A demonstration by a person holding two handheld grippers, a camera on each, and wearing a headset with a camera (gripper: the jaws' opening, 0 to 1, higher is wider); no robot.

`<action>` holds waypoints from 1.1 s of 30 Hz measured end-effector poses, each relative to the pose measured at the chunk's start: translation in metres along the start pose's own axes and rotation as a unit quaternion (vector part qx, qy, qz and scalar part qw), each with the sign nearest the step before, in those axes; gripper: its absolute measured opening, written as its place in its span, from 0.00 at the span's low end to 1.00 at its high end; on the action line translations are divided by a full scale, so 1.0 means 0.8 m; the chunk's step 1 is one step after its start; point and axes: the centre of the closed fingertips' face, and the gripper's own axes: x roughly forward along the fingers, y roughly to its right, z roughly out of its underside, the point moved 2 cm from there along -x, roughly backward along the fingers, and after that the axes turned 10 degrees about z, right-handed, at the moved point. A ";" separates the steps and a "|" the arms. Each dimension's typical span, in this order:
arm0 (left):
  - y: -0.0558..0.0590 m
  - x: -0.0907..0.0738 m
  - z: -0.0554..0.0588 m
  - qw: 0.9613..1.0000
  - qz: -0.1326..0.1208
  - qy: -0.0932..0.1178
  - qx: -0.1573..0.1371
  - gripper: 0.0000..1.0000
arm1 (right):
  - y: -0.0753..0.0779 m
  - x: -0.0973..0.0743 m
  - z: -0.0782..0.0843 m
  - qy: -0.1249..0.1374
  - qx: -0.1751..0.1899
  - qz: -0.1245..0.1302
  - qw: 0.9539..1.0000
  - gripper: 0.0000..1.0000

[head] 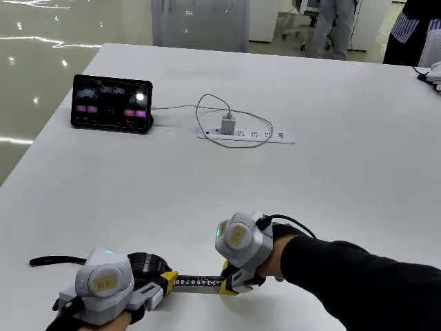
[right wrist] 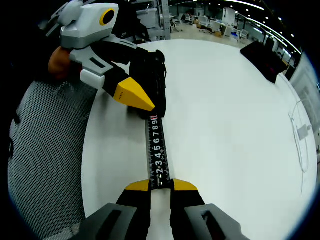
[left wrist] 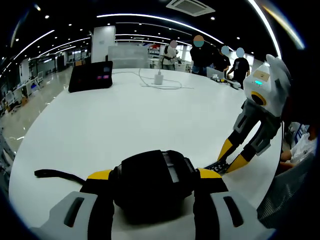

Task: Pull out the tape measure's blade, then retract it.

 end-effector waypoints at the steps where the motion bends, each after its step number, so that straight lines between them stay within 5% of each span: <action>1: 0.000 0.000 0.000 1.000 0.000 0.000 0.001 0.59 | 0.000 0.000 0.000 0.001 0.000 0.000 1.000 0.10; 33: 0.000 -0.003 0.000 1.000 0.013 0.004 -0.010 0.59 | -0.005 0.013 -0.027 0.038 0.007 -0.003 0.999 0.10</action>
